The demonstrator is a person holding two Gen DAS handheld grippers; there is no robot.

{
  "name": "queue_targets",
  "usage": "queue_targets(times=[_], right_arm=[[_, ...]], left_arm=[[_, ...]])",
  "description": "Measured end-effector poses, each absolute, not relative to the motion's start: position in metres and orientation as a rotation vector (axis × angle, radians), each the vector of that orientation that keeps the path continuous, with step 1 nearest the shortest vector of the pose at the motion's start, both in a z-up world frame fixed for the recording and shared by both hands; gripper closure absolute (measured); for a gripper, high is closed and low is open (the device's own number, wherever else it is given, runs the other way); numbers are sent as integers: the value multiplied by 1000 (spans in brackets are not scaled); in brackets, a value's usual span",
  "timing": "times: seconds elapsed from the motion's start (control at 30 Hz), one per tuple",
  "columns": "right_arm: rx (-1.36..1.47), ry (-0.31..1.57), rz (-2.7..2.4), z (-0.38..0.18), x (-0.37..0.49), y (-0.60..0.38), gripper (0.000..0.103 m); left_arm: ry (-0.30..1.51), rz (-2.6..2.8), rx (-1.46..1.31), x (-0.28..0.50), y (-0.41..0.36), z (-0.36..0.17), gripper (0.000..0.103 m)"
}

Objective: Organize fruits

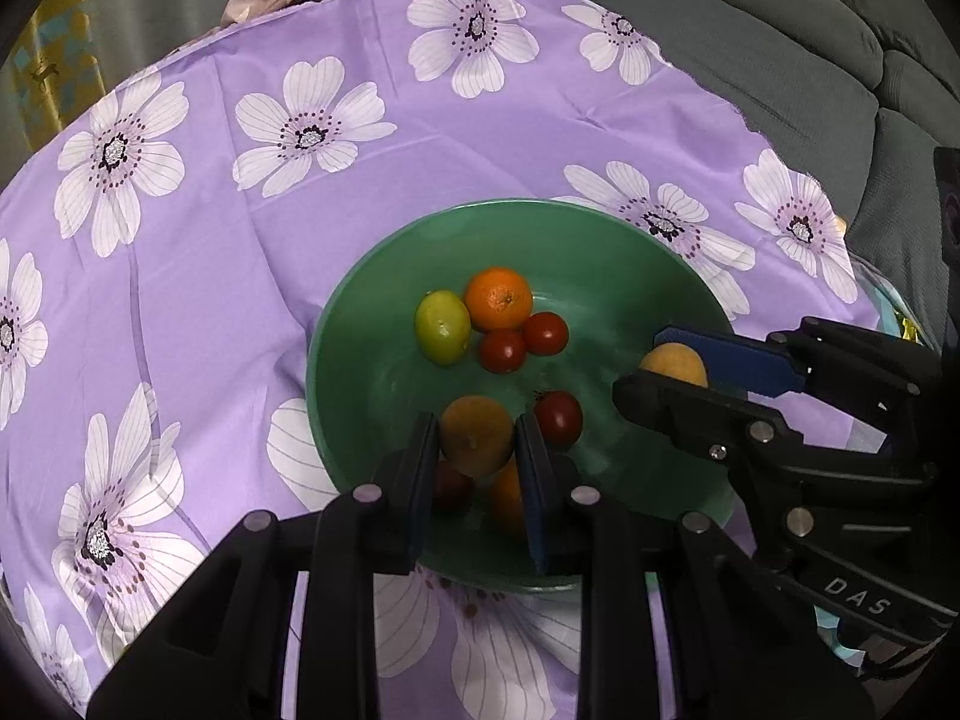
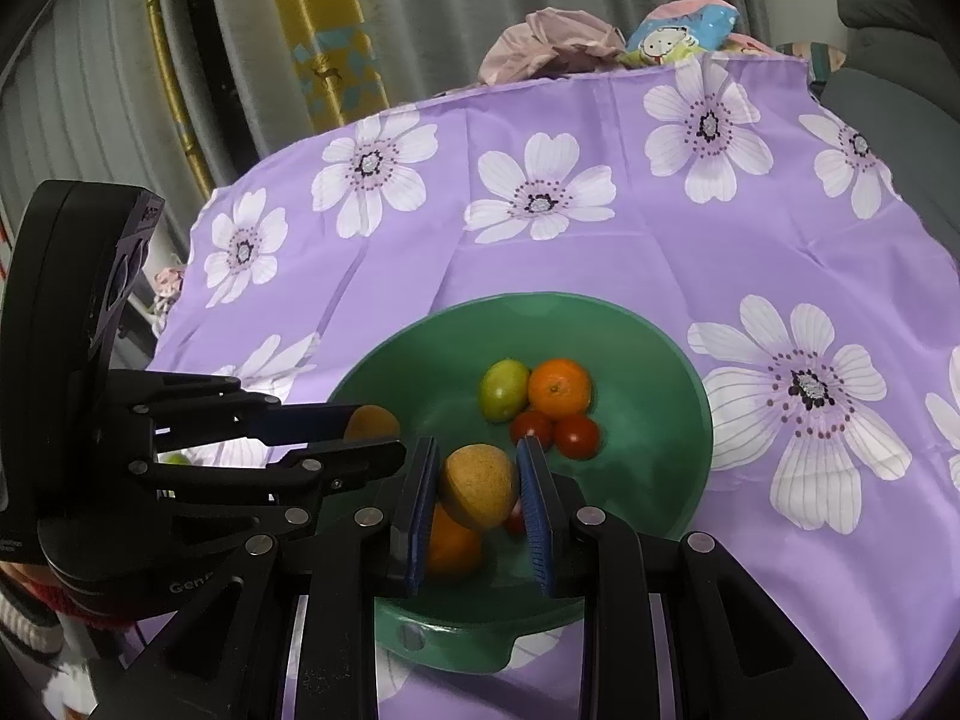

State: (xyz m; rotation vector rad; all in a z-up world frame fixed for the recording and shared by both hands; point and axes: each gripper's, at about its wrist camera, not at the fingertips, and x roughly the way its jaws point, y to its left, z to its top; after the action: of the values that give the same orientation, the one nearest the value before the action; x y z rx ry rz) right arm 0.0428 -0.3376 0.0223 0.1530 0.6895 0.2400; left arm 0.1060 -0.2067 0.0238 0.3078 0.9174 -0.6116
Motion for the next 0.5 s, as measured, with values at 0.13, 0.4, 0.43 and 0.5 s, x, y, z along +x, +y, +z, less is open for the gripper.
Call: queue_targets(times=[0.13,0.4,0.43,0.5], right_arm=[[149,696,234,21,45,-339,75],[135,712,233,18,48,-339,75],[132,714,234,18,49,-339,75],[129,719,233,18,50,-338,75]], left_arm=[[929,-612,320,108,-210,20,78],[943,-610,345,110,-214,14,78],[945,-608,349,110,-215,14,78],[948,-604,357,110,-215,13,78]])
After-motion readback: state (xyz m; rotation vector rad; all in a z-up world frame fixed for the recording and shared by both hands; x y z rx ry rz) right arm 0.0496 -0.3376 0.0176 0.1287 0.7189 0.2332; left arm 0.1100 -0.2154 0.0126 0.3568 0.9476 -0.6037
